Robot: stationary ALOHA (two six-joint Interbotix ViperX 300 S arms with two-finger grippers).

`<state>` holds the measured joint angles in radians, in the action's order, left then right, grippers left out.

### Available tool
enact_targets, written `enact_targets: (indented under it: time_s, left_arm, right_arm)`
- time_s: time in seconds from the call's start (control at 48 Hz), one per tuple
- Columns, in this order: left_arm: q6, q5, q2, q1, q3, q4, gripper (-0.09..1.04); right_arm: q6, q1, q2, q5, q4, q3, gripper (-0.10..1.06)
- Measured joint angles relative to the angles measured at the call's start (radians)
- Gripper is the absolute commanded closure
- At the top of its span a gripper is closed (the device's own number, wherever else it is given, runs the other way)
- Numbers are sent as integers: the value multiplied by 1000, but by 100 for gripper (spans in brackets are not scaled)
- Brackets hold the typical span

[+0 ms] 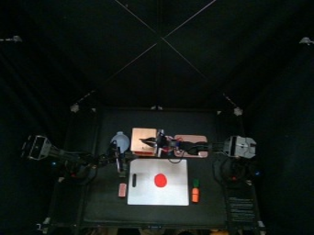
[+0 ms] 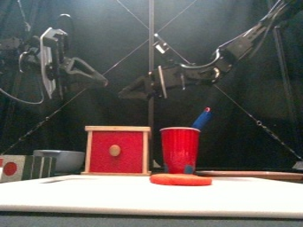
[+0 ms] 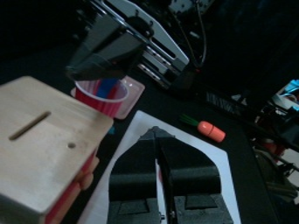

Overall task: Get the cutter from the drawer then cut the dough then place the extra dough in the bowl
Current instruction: Open the drawer

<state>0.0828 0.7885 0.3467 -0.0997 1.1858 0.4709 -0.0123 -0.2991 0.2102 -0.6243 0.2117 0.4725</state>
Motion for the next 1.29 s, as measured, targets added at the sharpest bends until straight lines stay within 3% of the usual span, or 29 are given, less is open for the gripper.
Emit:
enact_targets:
  time_s: [0.188, 0.375, 0.646, 0.979, 1.292]
  left_arm:
    - [78, 2, -75, -14, -35, 18, 42]
    - [181, 2, -158, -20, -61, 35, 22]
    - [443, -34, -255, -18, -94, 144, 7]
    - [655, -55, -337, -14, -120, 215, 6]
    - [680, -55, -403, 29, -172, 344, 6]
  right_arm:
    - [2, -9, 130, 2, 6, -95, 103]
    - [2, -26, 164, 28, 6, -114, 103]
    - [12, -32, 170, 115, 8, -117, 103]
    - [8, -29, 170, 152, 8, -127, 103]
    - [5, -31, 170, 153, 6, -129, 103]
